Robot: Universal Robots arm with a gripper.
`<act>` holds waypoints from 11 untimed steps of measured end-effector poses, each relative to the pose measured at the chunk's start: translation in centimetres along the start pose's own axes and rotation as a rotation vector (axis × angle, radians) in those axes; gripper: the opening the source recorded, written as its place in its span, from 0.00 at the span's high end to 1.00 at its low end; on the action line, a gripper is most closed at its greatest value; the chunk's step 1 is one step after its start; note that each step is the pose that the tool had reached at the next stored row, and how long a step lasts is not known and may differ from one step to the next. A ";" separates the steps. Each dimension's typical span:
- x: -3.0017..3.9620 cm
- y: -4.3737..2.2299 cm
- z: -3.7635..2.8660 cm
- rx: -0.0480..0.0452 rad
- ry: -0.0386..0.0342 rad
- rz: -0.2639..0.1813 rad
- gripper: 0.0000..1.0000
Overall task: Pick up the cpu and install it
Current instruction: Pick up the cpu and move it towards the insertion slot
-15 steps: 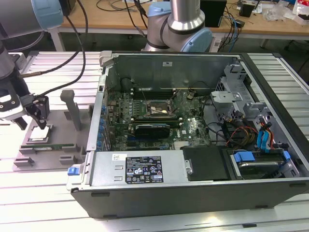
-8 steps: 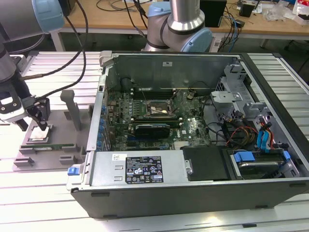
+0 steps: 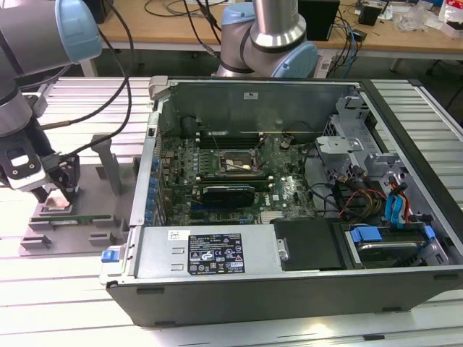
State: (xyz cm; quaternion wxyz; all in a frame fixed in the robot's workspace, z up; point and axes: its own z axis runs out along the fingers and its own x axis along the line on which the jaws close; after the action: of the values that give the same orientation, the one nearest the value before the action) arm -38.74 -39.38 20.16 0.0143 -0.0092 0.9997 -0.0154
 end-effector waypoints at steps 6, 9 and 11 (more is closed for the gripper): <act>-0.01 0.05 0.06 -0.0025 -0.0007 -0.021 0.43; -0.01 0.05 0.06 -0.0026 -0.0008 -0.022 0.37; 0.01 0.06 0.15 -0.0107 -0.0012 -0.023 0.37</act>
State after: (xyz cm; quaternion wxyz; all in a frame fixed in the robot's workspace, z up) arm -38.75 -39.33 20.01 0.0146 -0.0207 0.9996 -0.0102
